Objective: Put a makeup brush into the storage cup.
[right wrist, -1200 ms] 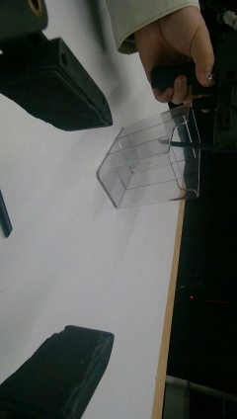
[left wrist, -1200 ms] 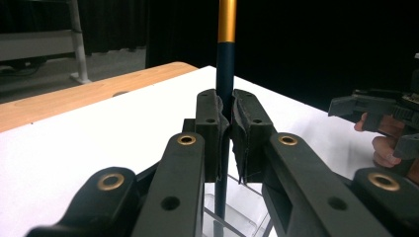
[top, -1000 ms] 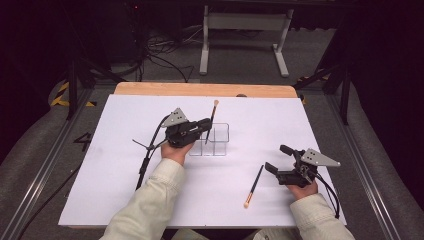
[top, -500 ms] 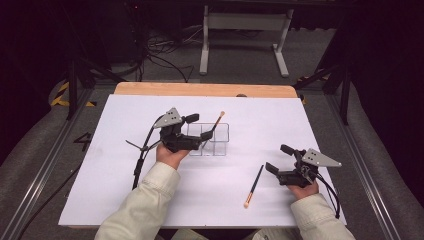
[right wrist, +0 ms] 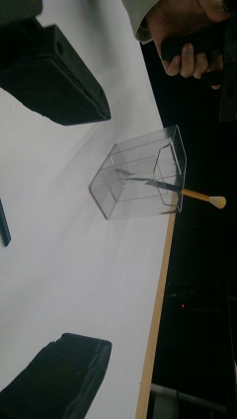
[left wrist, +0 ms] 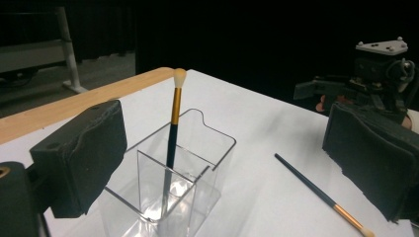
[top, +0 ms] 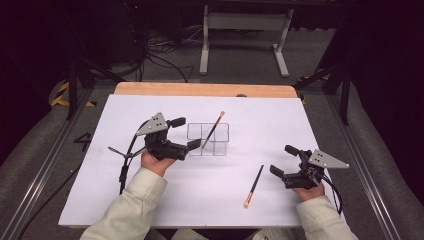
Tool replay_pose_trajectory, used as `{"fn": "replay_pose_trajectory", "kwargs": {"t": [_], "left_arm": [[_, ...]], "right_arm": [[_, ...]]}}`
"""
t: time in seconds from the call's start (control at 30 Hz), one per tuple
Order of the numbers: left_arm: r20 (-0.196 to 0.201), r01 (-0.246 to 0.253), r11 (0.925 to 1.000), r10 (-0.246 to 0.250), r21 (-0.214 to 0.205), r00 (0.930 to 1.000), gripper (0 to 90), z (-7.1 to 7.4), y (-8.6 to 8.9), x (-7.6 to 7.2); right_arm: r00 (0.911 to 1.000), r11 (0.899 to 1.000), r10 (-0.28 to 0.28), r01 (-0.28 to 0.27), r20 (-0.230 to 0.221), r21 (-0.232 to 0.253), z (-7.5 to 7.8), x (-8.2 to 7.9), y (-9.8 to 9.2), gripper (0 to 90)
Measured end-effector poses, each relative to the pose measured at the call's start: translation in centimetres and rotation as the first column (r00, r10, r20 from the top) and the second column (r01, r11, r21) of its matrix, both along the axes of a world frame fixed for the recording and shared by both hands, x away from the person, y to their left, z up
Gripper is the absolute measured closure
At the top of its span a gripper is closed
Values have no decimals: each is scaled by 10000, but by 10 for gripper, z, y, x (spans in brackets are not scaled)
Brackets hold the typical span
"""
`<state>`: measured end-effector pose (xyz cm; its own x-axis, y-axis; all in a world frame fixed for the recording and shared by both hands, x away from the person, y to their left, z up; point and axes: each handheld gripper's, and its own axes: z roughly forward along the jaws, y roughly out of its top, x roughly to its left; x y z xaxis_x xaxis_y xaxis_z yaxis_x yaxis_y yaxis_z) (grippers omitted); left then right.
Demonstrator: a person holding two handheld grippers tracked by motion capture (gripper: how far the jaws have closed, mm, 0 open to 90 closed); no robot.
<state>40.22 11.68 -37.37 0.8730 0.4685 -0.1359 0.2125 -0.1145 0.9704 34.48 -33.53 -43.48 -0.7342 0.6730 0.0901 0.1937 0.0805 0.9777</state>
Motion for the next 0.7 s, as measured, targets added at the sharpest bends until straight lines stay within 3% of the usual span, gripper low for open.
{"fn": "replay_pose_trajectory", "kwargs": {"t": [0.23, 0.5, 0.7], "left_arm": [[-2, -50, 10000, 50, 2, 10000, 29, 5, 14, -13], [-18, -187, 9980, 189, 601, 9998, 21, 5, 31, -22], [-113, -259, 9942, 272, 1048, 9996, 21, 2, 41, -26]], "right_arm": [[9989, 9963, 452, -460, -130, -720, 11, -1, 7, 0], [9968, 9925, 707, -740, -365, -969, 24, 0, 8, 0], [9943, 9834, 967, -1024, -447, -1501, 37, 4, 10, 0]]}}
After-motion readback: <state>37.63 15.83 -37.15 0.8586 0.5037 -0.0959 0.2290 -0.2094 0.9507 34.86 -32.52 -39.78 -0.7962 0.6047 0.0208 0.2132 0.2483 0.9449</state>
